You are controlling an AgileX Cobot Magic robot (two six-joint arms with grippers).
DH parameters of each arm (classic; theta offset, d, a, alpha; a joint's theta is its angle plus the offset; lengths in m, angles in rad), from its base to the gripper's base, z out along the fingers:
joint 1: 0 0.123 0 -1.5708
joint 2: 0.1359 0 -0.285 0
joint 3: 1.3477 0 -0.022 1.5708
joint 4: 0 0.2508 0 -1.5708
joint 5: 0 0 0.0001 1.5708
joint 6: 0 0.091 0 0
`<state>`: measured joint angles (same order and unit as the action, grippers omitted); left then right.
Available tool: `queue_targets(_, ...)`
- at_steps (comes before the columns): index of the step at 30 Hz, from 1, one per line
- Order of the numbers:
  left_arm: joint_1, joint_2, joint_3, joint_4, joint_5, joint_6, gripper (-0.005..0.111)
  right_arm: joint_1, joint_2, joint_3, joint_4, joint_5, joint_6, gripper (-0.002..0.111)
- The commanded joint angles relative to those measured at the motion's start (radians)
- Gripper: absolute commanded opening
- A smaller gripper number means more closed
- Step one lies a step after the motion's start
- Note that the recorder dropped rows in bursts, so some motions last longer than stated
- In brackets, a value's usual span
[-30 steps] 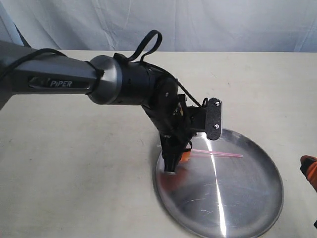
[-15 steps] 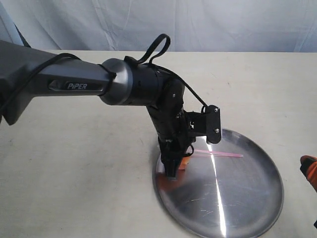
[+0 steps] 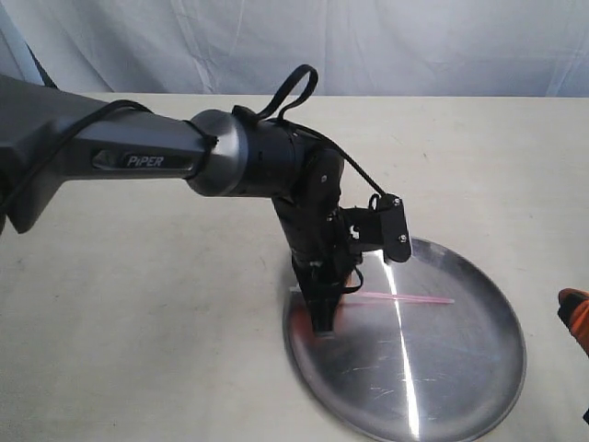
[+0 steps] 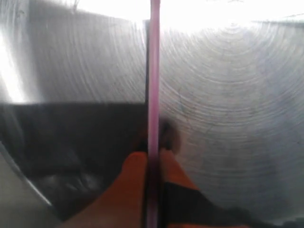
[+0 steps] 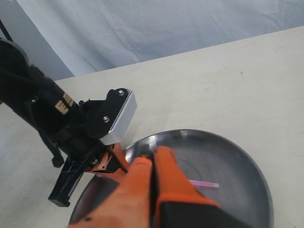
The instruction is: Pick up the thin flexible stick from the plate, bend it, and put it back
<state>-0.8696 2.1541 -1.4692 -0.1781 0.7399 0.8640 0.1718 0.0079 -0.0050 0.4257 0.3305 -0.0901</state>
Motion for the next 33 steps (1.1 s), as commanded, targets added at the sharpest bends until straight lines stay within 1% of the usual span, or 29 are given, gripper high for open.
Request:
queue_targets(1, -0.005, -0.055, 0.001, 0.011, 0.001, -0.06, 0.0, 0.003, -0.008, 0.005, -0.002, -0.006, -0.004, 0.0)
queue_targets(4, -0.005, -0.109, 0.001, 0.006, 0.02, -0.071, 0.0, 0.003, -0.008, 0.005, -0.002, -0.006, -0.004, 0.0)
queue_targets(9, -0.005, -0.277, 0.001, 0.008, 0.066, -0.097, 0.0, 0.003, -0.008, 0.005, -0.002, -0.006, -0.004, 0.0)
queue_targets(12, 0.021, -0.335, 0.001, -0.009, 0.08, -0.132, 0.0, 0.003, -0.008, 0.005, -0.002, -0.006, -0.004, 0.0)
queue_targets(14, 0.053, -0.365, 0.001, -0.032, 0.13, -0.156, 0.0, 0.003, -0.008, 0.005, -0.002, -0.008, -0.004, 0.0)
queue_targets(16, 0.069, -0.387, 0.008, -0.079, 0.168, -0.159, 0.0, 0.003, -0.008, 0.005, -0.002, -0.015, -0.004, 0.0)
queue_targets(18, 0.072, -0.418, 0.036, -0.118, 0.17, -0.149, 0.0, 0.003, -0.008, 0.005, 0.021, -0.074, -0.004, 0.0)
queue_targets(19, 0.072, -0.428, 0.044, -0.127, 0.17, -0.149, 0.0, 0.003, -0.008, 0.005, 0.101, -0.109, -0.004, 0.0)
queue_targets(21, 0.072, -0.456, 0.064, -0.145, 0.168, -0.149, 0.0, 0.003, -0.008, 0.005, 0.32, -0.226, -0.001, 0.0)
queue_targets(22, 0.072, -0.475, 0.081, -0.156, 0.168, -0.149, 0.0, 0.003, -0.008, 0.005, 0.508, -0.25, 0.023, 0.0)
queue_targets(24, 0.072, -0.498, 0.099, -0.165, 0.156, -0.149, 0.0, 0.003, -0.008, 0.005, 0.706, -0.218, 0.024, 0.0)
queue_targets(25, 0.072, -0.51, 0.111, -0.166, 0.143, -0.149, 0.0, 0.003, -0.008, 0.005, 0.754, -0.195, 0.022, 0.0)
queue_targets(27, 0.072, -0.53, 0.131, -0.166, 0.126, -0.149, 0.0, 0.003, -0.008, 0.005, 0.789, -0.16, 0.022, 0.0)
queue_targets(29, 0.072, -0.546, 0.149, -0.164, 0.113, -0.149, 0.0, 0.003, -0.008, 0.005, 0.805, -0.165, 0.022, 0.0)
queue_targets(33, 0.072, -0.573, 0.181, -0.162, 0.098, -0.149, 0.0, 0.003, -0.008, 0.005, 0.945, -0.172, 0.01, 0.0)
